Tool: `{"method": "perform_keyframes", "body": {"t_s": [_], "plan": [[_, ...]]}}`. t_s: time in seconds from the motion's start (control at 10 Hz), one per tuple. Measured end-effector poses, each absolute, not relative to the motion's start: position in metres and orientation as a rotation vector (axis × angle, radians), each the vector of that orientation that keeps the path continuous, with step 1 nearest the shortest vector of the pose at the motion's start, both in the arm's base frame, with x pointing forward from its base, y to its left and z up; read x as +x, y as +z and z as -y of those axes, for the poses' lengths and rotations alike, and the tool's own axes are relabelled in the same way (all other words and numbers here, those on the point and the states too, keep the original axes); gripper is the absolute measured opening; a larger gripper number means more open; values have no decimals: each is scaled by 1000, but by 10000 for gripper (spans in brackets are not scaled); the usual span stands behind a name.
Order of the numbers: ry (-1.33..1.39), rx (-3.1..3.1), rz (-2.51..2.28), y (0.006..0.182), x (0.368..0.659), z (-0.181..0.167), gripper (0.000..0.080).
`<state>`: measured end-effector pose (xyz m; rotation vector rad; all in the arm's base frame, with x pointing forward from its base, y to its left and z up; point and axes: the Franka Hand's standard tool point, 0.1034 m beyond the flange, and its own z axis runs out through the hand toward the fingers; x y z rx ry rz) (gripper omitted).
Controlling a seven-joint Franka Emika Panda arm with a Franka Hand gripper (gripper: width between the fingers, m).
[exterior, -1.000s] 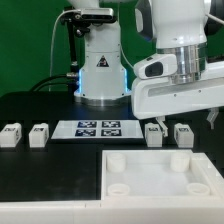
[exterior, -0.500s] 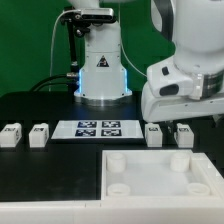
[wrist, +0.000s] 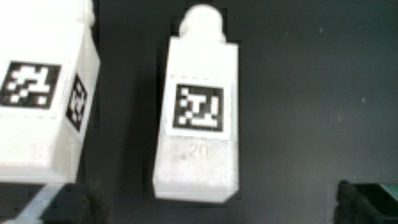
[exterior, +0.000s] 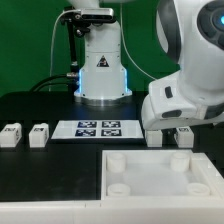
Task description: Assemble one leg
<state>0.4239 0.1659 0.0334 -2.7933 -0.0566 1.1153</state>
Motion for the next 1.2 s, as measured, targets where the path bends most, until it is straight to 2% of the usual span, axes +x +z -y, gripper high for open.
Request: {"method": "perform_keyframes", "body": {"t_s": [0.5, 0.8, 0.9, 1.0, 1.1, 1.2], "plan": [[1164, -2790, 44, 14, 398, -165, 649], [1172, -2788, 44, 13, 396, -165, 649], [1172, -2788, 44, 13, 396, -165, 547], [1172, -2788, 45, 13, 396, -165, 547], [1172, -2788, 45, 13, 396, -165, 364], [1174, -2787, 45, 13, 396, -165, 364]]}}
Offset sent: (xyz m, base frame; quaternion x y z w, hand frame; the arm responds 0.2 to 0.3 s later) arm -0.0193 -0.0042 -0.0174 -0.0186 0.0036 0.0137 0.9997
